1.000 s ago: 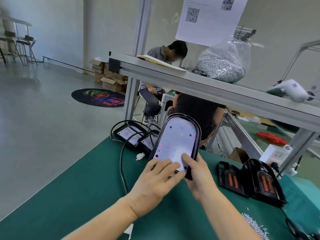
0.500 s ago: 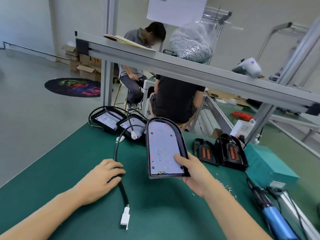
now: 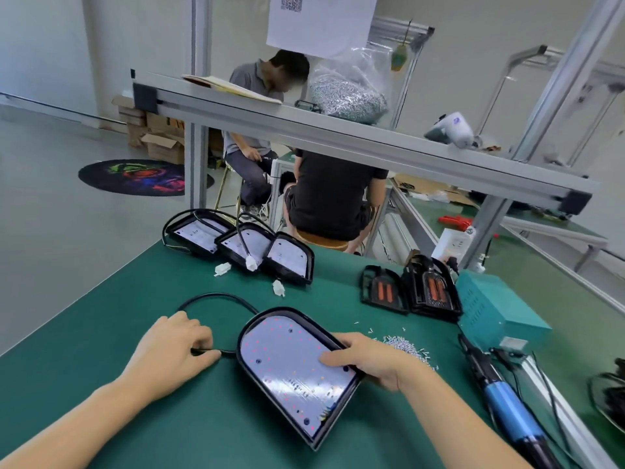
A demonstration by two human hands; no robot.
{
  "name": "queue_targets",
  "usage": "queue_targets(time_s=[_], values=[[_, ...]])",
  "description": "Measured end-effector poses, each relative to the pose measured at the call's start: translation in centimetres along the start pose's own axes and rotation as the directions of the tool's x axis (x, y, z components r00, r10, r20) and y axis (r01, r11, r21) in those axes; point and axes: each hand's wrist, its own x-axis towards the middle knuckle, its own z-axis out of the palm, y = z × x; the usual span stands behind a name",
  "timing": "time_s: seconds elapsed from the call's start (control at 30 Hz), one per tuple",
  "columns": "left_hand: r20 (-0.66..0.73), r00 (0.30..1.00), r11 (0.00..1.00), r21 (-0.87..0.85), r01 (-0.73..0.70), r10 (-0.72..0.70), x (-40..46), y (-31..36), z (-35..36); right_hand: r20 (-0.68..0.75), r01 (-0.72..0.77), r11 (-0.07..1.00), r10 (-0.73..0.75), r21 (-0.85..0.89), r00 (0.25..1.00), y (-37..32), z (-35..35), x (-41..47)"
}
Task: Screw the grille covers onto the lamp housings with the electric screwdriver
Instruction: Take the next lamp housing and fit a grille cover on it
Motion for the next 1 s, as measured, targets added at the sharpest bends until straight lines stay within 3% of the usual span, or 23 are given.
queue_targets(time_s=[0.2,0.23,0.3,0.37,0.43,0.6,0.8,1.0], values=[[0.059,0.952,0.902,-0.307,0.303,-0.300,0.2,2.4,0.7,-0.105,0.103,0.923,-0.152,-0.371,0.983,-1.9,0.4,1.4],[0.077,0.941,0.847,-0.417,0.330,-0.328,0.3,2.5,0.7,-0.123,0.106,0.898,-0.174,-0.428,0.977,-2.1,0.5,1.5],[0.140,0.907,0.636,-0.671,0.382,-0.396,0.5,2.8,0.5,-0.144,0.111,0.887,-0.194,-0.447,0.970,-1.9,0.8,1.6],[0.207,0.874,0.491,-0.760,0.427,-0.440,1.0,3.5,0.6,-0.155,0.131,0.905,-0.209,-0.405,0.966,-1.4,1.3,1.5],[0.267,0.864,0.508,-0.720,0.472,-0.426,1.7,4.5,0.9,-0.166,0.152,0.910,-0.230,-0.387,0.959,-1.0,1.4,1.6],[0.194,0.875,0.748,-0.458,0.480,-0.443,3.2,6.6,2.5,-0.208,0.152,0.922,-0.236,-0.356,0.949,-0.4,0.9,1.5],[0.059,0.807,0.695,-0.473,0.541,-0.588,3.3,7.2,3.2,-0.438,0.101,0.948,-0.232,-0.302,0.868,0.8,-1.9,1.1],[0.057,0.748,0.631,-0.497,0.596,-0.661,3.9,7.4,3.7,-0.589,0.026,0.933,-0.249,-0.360,0.769,1.9,-4.8,1.3]])
